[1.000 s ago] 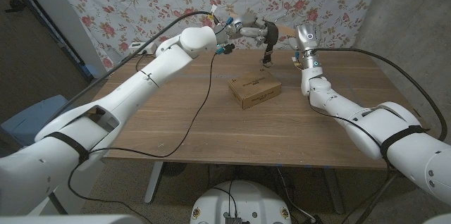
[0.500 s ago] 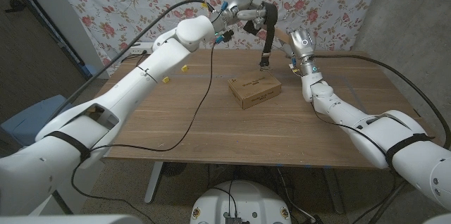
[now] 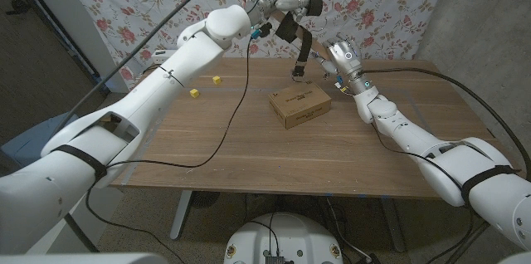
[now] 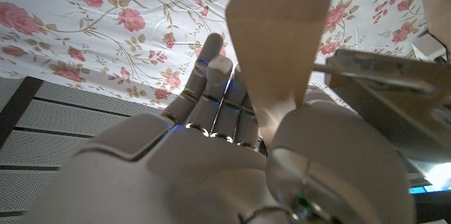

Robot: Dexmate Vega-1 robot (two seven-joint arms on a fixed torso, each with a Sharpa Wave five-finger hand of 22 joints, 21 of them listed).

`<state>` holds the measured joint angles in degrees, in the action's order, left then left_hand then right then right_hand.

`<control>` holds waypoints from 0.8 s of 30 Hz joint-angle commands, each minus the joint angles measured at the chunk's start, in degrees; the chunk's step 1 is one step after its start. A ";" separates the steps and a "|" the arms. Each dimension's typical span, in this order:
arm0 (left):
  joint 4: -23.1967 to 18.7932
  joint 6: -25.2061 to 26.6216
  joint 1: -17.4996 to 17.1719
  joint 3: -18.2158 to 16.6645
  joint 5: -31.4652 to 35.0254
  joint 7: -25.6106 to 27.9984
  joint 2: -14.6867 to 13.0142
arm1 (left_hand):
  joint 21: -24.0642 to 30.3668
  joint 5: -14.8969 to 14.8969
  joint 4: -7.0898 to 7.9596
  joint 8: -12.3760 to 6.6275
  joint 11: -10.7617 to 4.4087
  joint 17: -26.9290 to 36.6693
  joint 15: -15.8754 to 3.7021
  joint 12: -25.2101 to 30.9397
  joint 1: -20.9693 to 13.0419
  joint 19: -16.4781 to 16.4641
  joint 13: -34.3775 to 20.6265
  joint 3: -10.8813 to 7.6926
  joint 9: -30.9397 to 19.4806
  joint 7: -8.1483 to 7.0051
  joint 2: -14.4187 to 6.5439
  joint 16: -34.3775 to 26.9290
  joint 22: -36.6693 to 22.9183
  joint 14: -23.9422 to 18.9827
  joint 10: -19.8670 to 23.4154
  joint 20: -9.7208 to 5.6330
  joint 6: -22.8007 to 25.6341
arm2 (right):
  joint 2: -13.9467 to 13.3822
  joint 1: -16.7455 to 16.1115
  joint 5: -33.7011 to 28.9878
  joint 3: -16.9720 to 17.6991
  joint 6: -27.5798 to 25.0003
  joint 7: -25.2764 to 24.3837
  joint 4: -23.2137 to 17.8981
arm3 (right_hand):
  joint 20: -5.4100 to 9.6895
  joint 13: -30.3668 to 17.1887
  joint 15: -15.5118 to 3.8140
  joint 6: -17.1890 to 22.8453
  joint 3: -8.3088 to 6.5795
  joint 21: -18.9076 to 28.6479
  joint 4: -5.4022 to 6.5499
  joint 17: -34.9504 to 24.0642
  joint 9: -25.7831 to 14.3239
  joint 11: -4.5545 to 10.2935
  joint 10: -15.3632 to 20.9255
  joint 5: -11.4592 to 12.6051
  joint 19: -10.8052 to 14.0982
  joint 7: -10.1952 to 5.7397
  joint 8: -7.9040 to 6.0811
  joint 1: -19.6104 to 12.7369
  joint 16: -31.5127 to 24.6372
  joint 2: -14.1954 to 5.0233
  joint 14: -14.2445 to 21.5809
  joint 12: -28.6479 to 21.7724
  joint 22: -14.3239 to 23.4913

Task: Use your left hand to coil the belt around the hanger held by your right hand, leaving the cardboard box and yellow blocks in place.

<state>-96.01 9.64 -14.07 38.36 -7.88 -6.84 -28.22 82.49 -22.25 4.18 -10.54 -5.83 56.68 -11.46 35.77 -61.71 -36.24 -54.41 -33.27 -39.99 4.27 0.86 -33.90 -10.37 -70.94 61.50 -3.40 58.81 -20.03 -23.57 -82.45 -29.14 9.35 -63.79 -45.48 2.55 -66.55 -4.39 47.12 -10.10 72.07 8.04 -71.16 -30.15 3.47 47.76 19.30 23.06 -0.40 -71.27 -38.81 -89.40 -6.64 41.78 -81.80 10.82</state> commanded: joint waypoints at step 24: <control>-6.07 30.04 7.24 3.98 12.23 4.73 -0.92 | -8.69 12.27 -2.17 -0.15 2.74 -25.89 2.17 -19.48 5.49 7.66 21.77 -0.43 13.27 1.58 -8.01 17.09 0.81 6.70 -1.94 2.78 -4.20 | 1.12 -4.87 -2.38 9.43 8.14 -0.21 -11.03 | 8.80 6.42 -7.56 -1.58 4.45 -2.45 -0.25 0.06 1.41 2.22 -2.90 2.93 -4.43 -0.98 3.47 -3.26 0.18 -1.89 -4.97 6.56 0.16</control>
<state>-98.77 27.27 -6.35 42.09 0.90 -5.10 -27.99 74.95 -10.11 1.24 -10.63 -4.27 33.73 -7.69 17.63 -59.40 -28.03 -34.17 -32.20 -28.14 5.18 -7.05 -18.55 -9.50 -66.73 59.08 -1.09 54.35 -21.49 -26.11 -86.33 -26.97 16.71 -64.03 -53.84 2.32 -59.87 -3.70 45.09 -6.26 69.65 7.70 -71.08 -28.31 2.98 47.26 21.82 19.00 -1.01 -67.73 -39.83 -89.18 -5.66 37.01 -75.20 10.82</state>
